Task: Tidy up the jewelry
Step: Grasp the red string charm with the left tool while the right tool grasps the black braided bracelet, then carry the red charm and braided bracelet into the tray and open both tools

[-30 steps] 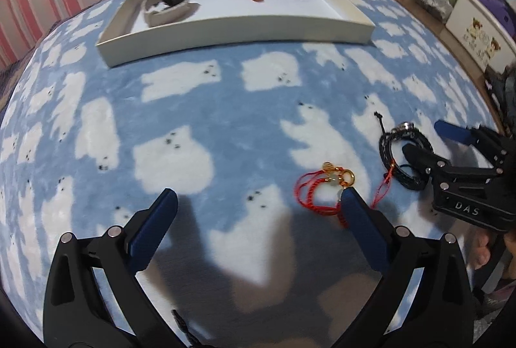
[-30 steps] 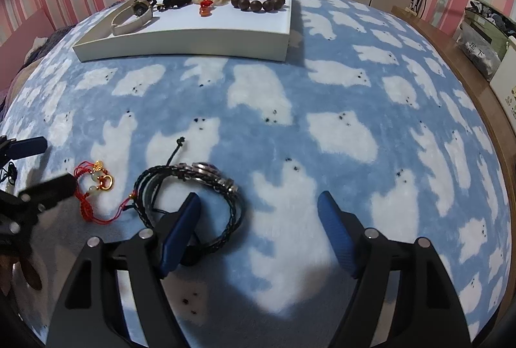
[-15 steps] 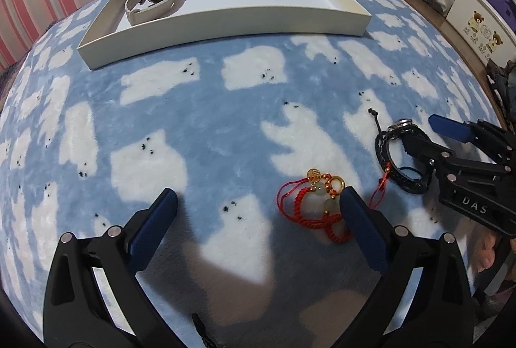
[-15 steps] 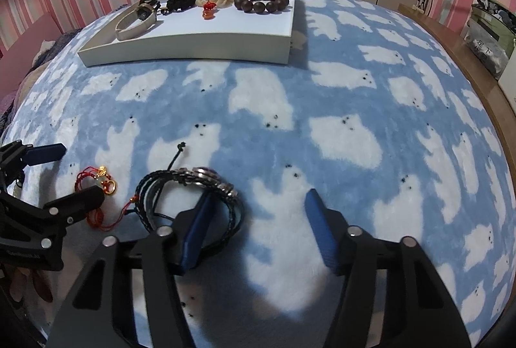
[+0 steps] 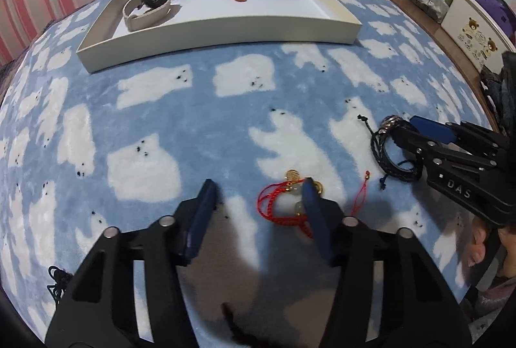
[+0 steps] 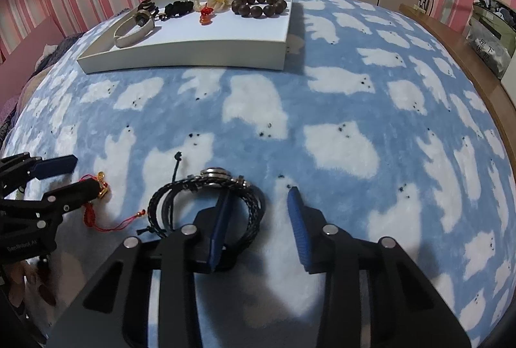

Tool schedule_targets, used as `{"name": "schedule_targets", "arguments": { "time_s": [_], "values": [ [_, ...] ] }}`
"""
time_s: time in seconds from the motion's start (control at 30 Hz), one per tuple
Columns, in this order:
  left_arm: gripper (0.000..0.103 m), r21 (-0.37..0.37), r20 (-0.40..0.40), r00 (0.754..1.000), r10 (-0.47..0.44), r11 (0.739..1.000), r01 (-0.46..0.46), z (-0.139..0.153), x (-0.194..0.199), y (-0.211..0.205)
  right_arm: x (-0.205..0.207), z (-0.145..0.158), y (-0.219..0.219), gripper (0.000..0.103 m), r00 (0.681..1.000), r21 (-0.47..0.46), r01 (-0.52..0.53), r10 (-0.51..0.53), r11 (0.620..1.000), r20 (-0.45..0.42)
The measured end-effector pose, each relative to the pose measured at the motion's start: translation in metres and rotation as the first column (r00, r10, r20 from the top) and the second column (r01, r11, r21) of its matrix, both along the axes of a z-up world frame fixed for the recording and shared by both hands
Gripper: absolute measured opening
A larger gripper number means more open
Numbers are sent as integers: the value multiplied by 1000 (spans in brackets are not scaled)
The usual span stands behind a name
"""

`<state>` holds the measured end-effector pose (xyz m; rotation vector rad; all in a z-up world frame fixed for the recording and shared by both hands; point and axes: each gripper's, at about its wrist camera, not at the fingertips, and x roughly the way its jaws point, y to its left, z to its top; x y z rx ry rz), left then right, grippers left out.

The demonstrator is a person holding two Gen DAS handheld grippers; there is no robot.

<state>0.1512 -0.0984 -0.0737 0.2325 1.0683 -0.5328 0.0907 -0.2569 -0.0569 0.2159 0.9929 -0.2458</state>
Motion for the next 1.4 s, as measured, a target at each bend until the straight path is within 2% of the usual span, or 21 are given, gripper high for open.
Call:
{"name": "schedule_targets", "arguments": {
  "time_s": [0.1,0.23,0.37,0.43,0.5,0.7,0.77,1.03,1.2,1.4],
  "values": [
    [42,2,4,1000,-19,1000,19,0,-2,-3,1,0,0,35,1000,0,3,-3,1000,0],
    [27,-22,-18,999,-40,999,39,1,-5,-3,2,0,-1,34,1000,-1,1,-1,1000,0],
    [19,-28,-31,998,-55,998,54,0,-11,-6,3,0,1,26,1000,-3,-3,3,1000,2],
    [7,-50,-55,996,-65,997,62,0,-11,-5,4,0,1,23,1000,-2,-5,5,1000,4],
    [3,-63,-61,996,-69,996,65,-1,-11,-5,4,0,1,19,1000,1,-8,8,1000,7],
    [3,-58,-45,996,-71,996,68,0,-12,-6,5,0,-3,14,1000,24,-7,7,1000,19],
    [3,-53,-37,997,-69,996,67,2,-11,-6,6,1,-3,6,1000,25,-8,8,1000,24],
    [3,-27,20,999,-49,998,49,17,-5,-5,13,13,-2,6,998,3,-26,26,1000,51],
    [3,-16,87,996,-28,999,29,39,7,-2,25,40,-1,6,993,-52,-44,49,998,108],
    [3,-15,178,983,43,999,-41,82,47,8,55,81,-9,6,977,-101,-41,61,994,205]
  ]
}}
